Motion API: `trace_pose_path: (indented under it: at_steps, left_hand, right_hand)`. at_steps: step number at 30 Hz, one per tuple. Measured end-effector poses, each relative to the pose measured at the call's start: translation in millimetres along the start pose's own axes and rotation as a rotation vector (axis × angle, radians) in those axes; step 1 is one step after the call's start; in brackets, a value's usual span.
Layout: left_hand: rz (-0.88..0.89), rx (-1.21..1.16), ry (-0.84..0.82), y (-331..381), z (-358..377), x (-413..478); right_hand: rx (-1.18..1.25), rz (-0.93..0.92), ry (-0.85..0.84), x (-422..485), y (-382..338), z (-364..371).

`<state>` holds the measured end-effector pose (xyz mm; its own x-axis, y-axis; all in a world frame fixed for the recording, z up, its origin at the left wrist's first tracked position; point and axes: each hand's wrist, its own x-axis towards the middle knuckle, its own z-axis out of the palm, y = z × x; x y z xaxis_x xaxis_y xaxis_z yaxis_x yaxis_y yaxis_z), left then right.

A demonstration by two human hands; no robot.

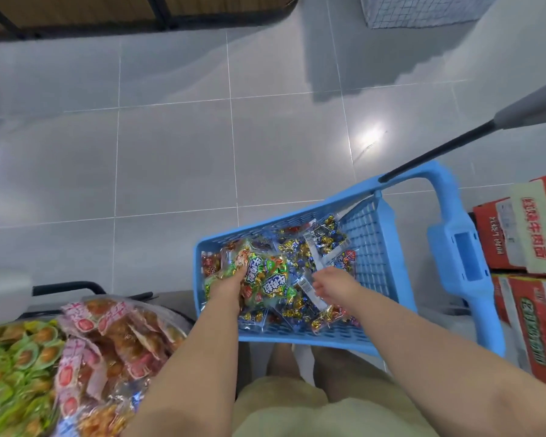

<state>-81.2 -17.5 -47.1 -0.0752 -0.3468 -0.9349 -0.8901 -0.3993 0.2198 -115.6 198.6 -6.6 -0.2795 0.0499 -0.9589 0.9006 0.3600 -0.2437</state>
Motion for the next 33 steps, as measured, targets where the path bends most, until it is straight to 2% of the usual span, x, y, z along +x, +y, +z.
trace_pose_path:
  at_steps: [4,7,10,13,16,22,29,33]
  left_hand:
    - [-0.156,-0.222,-0.121,-1.5,1.0,-1.6]
    - [-0.214,-0.234,-0.14,-7.1,6.5,-1.8]
    - [-0.189,-0.238,-0.139,-7.5,11.9,-1.1]
    - [-0.154,-0.362,-0.141,-0.6,9.8,-3.6]
    - [-0.061,-0.469,-0.072,5.6,1.2,-7.9]
    - [0.069,-0.502,-0.089,-1.3,-30.7,-13.1]
    - [0.136,-0.563,-0.084,-12.5,-71.5,-12.6]
    - [0.202,-0.368,0.003,-17.8,-84.9,-12.6]
  right_hand:
    - [-0.081,-0.017,-0.067,5.3,-9.7,18.3]
    - [-0.137,-0.102,-0.059,8.7,-11.5,28.5]
    - [-0.173,-0.176,-0.066,14.8,-10.4,32.6]
    - [-0.27,-0.19,-0.089,18.9,-11.2,31.9]
    - [-0.363,-0.185,-0.09,25.2,-11.5,35.4]
    - [-0.596,-0.242,0.056,35.6,-15.0,56.6]
    - [-0.495,-0.36,0.031,34.7,-13.5,53.7]
    - [-0.176,-0.397,0.018,20.9,-21.1,42.9]
